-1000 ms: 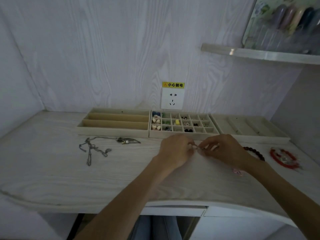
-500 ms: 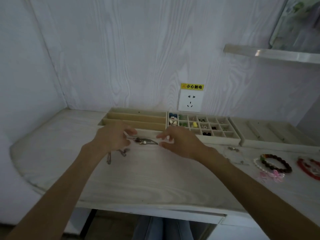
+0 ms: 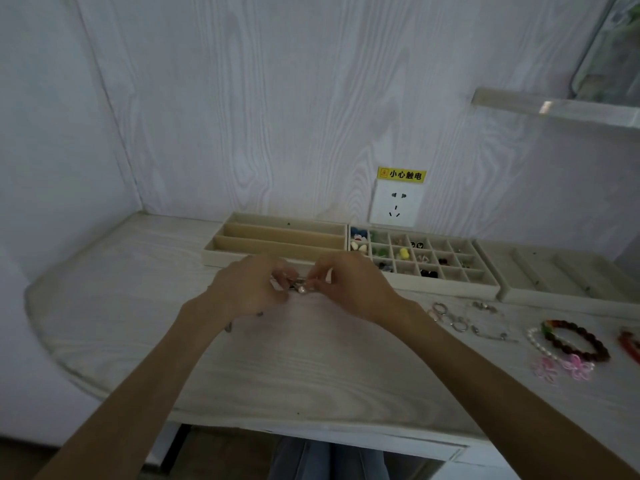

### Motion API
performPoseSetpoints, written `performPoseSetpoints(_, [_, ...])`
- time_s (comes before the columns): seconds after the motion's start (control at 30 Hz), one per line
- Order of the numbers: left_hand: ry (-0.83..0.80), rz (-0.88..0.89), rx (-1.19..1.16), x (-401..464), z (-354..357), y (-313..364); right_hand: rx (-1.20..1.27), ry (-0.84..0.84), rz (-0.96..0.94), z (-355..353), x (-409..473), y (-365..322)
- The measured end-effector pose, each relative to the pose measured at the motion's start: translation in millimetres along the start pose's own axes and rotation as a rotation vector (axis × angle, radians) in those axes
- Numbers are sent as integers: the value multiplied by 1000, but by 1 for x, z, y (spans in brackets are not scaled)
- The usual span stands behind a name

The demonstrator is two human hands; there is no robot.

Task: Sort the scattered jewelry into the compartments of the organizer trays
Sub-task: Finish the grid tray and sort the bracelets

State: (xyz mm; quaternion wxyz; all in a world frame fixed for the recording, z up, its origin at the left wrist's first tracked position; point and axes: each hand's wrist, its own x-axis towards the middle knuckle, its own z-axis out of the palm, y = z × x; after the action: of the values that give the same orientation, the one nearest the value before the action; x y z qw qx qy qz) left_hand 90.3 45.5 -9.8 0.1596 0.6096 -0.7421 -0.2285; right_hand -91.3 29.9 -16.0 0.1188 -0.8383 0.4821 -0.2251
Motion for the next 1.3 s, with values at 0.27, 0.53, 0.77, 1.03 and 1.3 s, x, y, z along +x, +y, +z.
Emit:
performPoseSetpoints(0.27, [-23,139,-299,5,6,45,599,61,301,-41,-31,25])
performPoseSetpoints(0.53, [-4,185,-497,18,40,102,590,385,411,-58,-60,49])
performPoseSetpoints(0.77, [-81,31,-795,23,65,140,417,609,349,-63,-77,61])
performPoseSetpoints(1.03, [-134,-28,-852,29,66,137,418,458,265,-77,-92,68])
performPoseSetpoints(1.3, [-230,187,-727,28,64,139,607,421,310,-98,-98,70])
